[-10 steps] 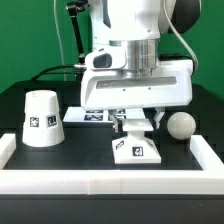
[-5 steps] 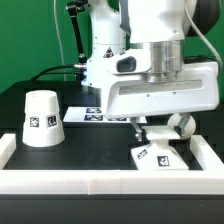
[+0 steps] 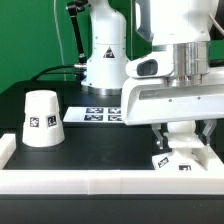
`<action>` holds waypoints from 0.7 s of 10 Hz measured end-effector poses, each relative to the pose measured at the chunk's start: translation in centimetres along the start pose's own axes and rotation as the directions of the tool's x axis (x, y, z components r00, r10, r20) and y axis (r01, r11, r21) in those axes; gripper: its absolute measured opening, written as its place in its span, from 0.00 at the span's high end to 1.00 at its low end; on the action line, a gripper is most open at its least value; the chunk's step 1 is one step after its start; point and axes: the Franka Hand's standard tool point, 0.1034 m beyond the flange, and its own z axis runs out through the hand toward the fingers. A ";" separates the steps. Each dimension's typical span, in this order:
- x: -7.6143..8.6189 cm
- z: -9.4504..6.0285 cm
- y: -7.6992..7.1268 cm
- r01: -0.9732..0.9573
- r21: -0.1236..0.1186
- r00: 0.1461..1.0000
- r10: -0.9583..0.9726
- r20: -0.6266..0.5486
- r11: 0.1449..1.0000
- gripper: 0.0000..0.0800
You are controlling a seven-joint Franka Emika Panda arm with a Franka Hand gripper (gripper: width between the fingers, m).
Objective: Assemble lamp
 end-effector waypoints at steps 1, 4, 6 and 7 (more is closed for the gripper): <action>0.0 0.0 0.0 -0.001 0.000 1.000 0.001 0.005 1.000 0.33; -0.2 -1.4 1.1 0.025 -0.002 1.000 -0.025 -0.002 1.000 0.30; -1.3 -2.4 1.4 0.020 -0.004 1.000 -0.020 0.000 1.000 0.16; -2.2 -3.0 1.7 0.017 -0.005 1.000 -0.017 0.003 1.000 0.13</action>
Offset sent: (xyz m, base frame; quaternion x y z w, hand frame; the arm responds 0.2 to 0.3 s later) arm -0.0261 -0.0198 0.0243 0.0128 -0.0320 -0.0208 0.9992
